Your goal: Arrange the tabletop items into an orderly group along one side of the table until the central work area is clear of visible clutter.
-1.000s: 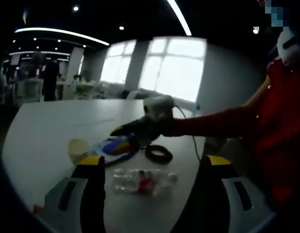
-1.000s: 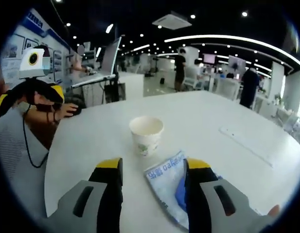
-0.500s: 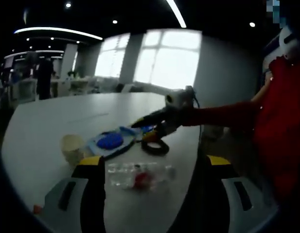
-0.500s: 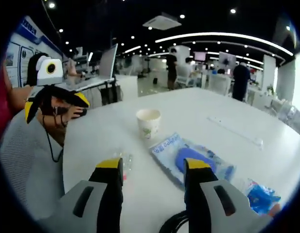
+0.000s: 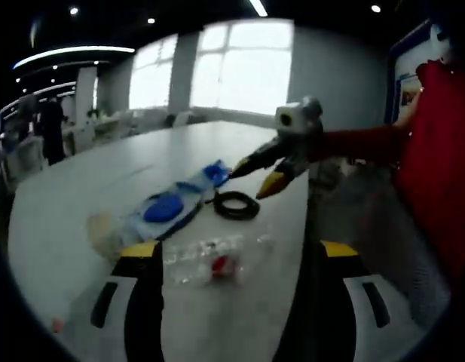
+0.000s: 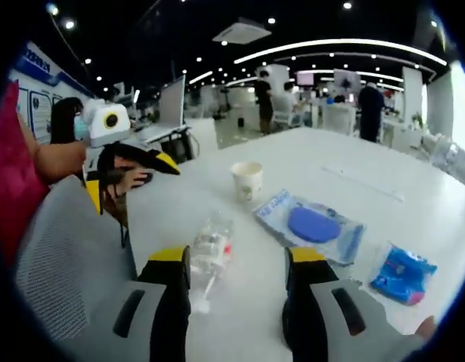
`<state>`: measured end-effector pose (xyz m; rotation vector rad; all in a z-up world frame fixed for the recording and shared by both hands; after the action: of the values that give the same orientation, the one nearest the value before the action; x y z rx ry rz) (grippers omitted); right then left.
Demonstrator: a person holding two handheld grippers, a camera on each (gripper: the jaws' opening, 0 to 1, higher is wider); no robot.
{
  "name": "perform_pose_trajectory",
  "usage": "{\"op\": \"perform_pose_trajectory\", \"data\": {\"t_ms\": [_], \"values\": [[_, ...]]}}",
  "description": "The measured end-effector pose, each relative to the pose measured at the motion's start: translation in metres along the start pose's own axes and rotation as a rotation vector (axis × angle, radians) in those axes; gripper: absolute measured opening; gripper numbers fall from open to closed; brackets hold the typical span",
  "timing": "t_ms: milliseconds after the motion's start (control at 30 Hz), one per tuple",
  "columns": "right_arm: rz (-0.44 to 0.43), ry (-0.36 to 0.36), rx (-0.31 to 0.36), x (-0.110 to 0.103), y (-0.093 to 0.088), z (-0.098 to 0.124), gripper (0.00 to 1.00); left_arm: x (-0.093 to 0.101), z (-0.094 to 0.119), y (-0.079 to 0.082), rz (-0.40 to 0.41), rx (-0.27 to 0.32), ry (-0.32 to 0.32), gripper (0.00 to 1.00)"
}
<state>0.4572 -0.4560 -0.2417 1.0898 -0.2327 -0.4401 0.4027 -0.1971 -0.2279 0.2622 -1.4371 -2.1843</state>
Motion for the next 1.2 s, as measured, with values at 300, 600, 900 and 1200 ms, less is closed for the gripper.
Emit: {"op": "perform_pose_trajectory", "data": {"t_ms": [300,600,900,1200], "values": [[-0.018,0.066,-0.057,-0.021,-0.004,-0.002,0.50,-0.011,-0.013,0.004,-0.191,-0.183,-0.056,0.78],[-0.012,0.089,-0.079,-0.029,-0.002,-0.004,0.50,-0.027,-0.036,0.010,-0.390,-0.344,-0.130,0.76],[-0.030,0.076,-0.100,-0.028,-0.008,0.001,0.50,-0.042,-0.064,0.003,-0.517,-0.440,-0.247,0.72],[-0.055,0.102,-0.157,-0.025,-0.028,0.007,0.51,-0.053,-0.091,-0.005,-0.531,-0.480,-0.358,0.69]]}}
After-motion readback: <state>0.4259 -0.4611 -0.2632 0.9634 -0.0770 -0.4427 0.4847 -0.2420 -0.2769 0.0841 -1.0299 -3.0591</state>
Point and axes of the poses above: the point that each gripper's makers call its tool centre point, and the gripper's own axes: z roughly backward along the fingers, x roughly to its right, y roughly out of its top, the point moved 9 cm from there along z, roughly backward along the fingers, and after that the axes turned 2 degrees about z, right-handed, at the moved point
